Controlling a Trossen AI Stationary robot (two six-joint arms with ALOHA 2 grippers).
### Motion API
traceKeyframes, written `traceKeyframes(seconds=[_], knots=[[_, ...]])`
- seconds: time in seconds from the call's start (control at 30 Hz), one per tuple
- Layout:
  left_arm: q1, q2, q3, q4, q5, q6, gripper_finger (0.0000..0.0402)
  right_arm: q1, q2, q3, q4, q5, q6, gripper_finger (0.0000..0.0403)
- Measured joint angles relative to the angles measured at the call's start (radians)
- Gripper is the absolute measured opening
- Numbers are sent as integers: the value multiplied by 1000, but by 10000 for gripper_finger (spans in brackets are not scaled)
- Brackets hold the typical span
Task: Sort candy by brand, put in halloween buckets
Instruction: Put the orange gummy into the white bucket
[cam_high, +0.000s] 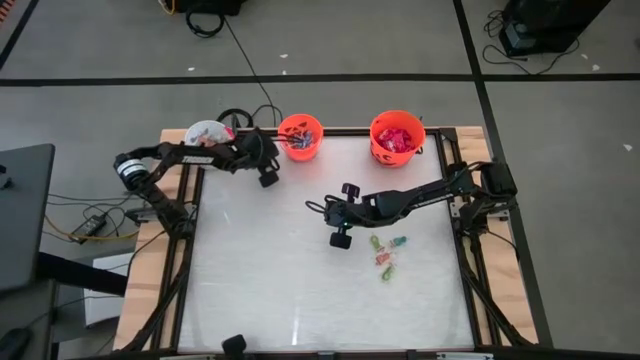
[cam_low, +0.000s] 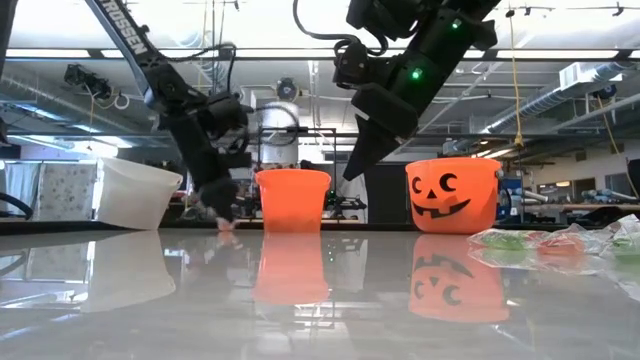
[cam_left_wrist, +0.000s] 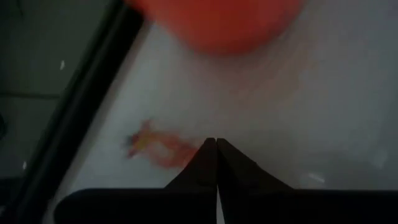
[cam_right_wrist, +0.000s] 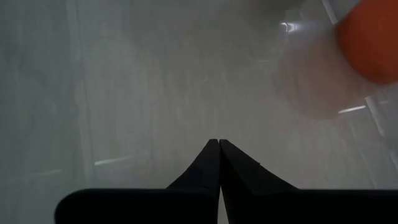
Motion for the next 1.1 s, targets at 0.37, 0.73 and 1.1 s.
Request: traceKeyframes(seconds=[0.37, 0.73, 1.1], knots=[[-78, -220, 55, -204, -37, -6, 2, 0, 0, 0, -4, 4, -6, 14], [-72, -477, 123, -503, -399, -42, 1, -1, 0, 0, -2, 4, -7, 14], [-31, -612, 123, -558, -671, -132, 1, 5, 0, 0, 1, 4, -7, 14]])
